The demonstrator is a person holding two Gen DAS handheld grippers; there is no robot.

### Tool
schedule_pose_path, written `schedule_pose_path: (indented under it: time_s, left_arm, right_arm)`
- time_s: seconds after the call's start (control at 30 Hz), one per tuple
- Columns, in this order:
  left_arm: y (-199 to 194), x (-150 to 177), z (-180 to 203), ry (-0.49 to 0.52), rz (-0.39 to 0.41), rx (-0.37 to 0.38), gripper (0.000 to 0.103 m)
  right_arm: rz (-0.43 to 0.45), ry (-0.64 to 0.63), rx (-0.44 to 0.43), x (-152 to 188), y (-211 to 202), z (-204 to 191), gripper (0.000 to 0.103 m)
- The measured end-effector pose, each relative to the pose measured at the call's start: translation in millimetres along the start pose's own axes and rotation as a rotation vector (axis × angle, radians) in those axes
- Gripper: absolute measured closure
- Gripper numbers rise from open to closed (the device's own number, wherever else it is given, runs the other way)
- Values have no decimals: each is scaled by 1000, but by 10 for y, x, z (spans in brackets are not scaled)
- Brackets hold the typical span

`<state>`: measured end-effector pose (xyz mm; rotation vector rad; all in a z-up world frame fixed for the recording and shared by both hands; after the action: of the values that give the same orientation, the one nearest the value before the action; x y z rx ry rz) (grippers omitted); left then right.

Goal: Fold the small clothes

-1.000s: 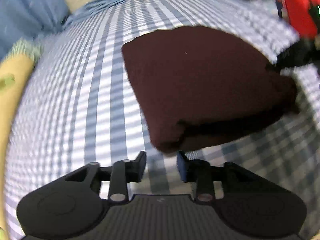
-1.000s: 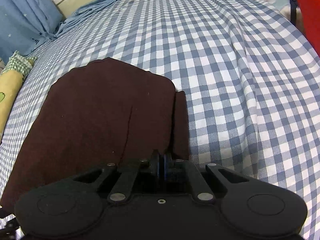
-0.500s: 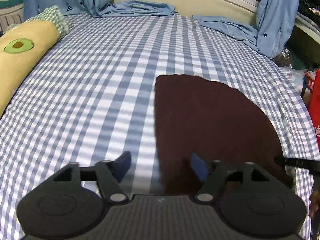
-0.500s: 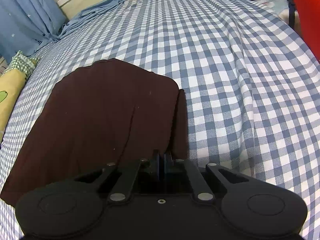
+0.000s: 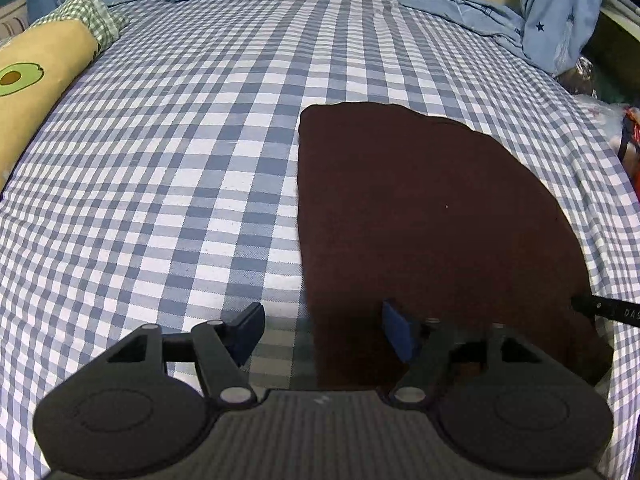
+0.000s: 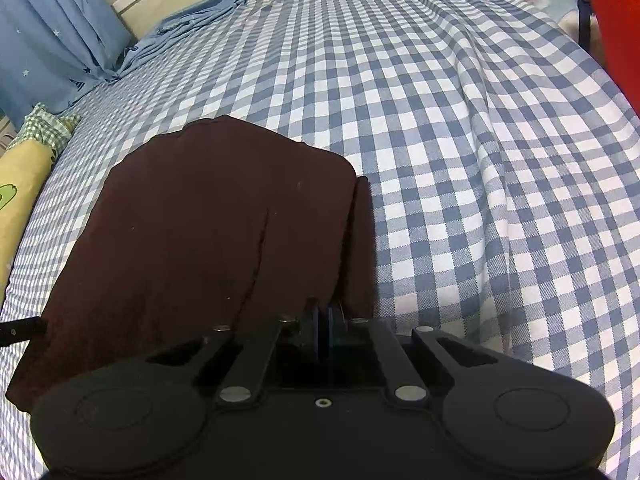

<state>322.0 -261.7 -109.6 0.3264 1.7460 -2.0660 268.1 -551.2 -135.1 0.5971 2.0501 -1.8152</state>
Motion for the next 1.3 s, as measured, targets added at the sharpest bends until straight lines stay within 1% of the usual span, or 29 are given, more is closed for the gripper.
schedule_pose_path:
  time_s: [0.23, 0.4, 0.57, 0.7, 0.77, 0.9, 0.93, 0.97, 1.0, 1.03, 1.07, 1.13, 1.17, 1.23, 1.3]
  left_arm:
    - [128, 36, -32, -17, -11, 8, 32]
    - [187, 100, -39, 9, 13, -13, 30]
    - [254, 129, -69, -10, 29, -23, 25]
    - [312, 161, -66, -9, 49, -35, 24]
    - [322, 170, -53, -10, 62, -47, 21]
    - [254, 161, -42, -10, 80, -48, 21]
    - [218, 156, -51, -14, 80, -46, 21]
    - [171, 153, -68, -20, 82, -39, 21]
    - [121, 156, -91, -26, 83, -24, 21]
    - [74, 163, -116, -30, 83, -8, 21]
    - [13, 176, -148, -33, 87, 10, 21]
    - [-96, 208, -209, -40, 97, 33, 20]
    - [-155, 229, -245, -46, 102, 45, 20]
    - [-239, 273, -307, -58, 106, 65, 19]
    - [-263, 309, -346, -65, 102, 74, 19]
  right_arm:
    - [0, 3, 0, -3, 9, -8, 98]
    - [-2, 3, 1, -2, 18, 6, 97]
    - [-8, 4, 3, -2, 44, 12, 96]
    - [-13, -2, 7, -1, 55, 3, 95]
    - [-16, -11, 13, -1, 62, -12, 93]
    - [-14, -15, 21, -5, 56, -38, 90]
    - [-12, -11, 19, -7, 52, -37, 85]
    - [-7, -4, 17, -8, 38, -28, 84]
    - [0, 9, 12, -6, 22, -11, 80]
    - [6, 24, 3, -1, 7, 8, 72]
    - [10, 37, -5, 4, -9, 26, 68]
    - [17, 61, -12, 25, -57, 53, 54]
    - [22, 73, -22, 37, -89, 54, 50]
    - [39, 94, -60, 70, -174, 35, 31]
    - [51, 67, -85, 111, -248, -30, 23]
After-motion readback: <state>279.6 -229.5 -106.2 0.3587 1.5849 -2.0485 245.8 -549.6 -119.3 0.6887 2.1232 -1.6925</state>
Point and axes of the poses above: each gripper's, at about its wrist camera, not at the fingertips, and y roughly the way its jaws point, z to its right, x to its underside, the point moved 3 cm from there along y, roughly the way its jaws point, and after that the axes turned 15 degrees about -y, right-handed, at the moved point
